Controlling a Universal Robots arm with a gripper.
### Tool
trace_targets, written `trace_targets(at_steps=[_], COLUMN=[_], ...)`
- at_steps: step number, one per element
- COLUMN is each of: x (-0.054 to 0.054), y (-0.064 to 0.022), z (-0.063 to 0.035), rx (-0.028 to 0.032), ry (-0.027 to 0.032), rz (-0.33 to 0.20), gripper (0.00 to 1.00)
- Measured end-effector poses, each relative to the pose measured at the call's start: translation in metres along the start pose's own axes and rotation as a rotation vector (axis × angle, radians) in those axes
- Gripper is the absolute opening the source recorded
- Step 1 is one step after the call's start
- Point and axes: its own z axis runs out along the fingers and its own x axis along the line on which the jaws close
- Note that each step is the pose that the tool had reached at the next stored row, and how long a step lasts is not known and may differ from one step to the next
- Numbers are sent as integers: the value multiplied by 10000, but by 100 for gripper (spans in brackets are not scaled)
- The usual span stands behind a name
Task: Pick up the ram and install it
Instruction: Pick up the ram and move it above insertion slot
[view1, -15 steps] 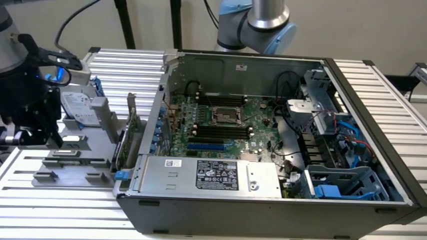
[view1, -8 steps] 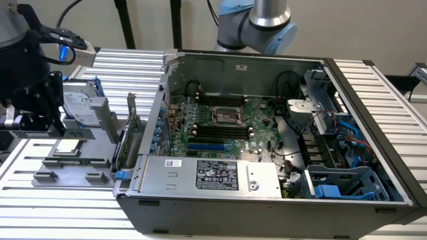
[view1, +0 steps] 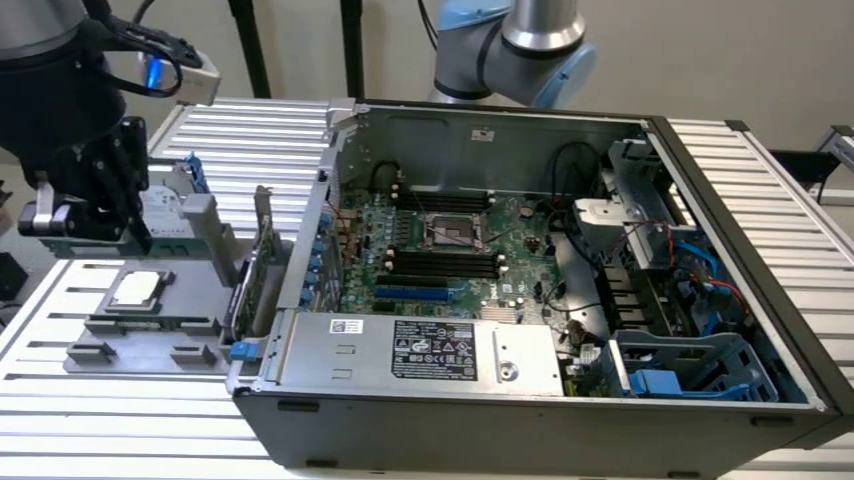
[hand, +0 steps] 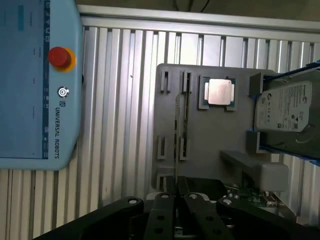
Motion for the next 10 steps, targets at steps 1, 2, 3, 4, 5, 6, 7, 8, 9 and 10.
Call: trace_targets(at_steps=[1, 2, 3, 4, 5, 6, 7, 8, 9, 10], x=[2, 3, 5, 7, 9, 10, 12, 14, 16, 18], y=[-46, -89, -131, -174, -217, -262, -307, -350, -395, -442], z=[-25, -49, -73, -97, -120, -144, -166, -185, -202, -219], rx=[2, 3, 5, 7, 8, 10, 13, 15, 16, 19], ry=[-37, -71, -107, -142, -176, -214, -253, -299, -346, -396], rz=[-3, -5, -6, -8, -11, -13, -16, -17, -19, -22], gripper=[13, 13, 13, 13, 13, 13, 13, 13, 13, 13])
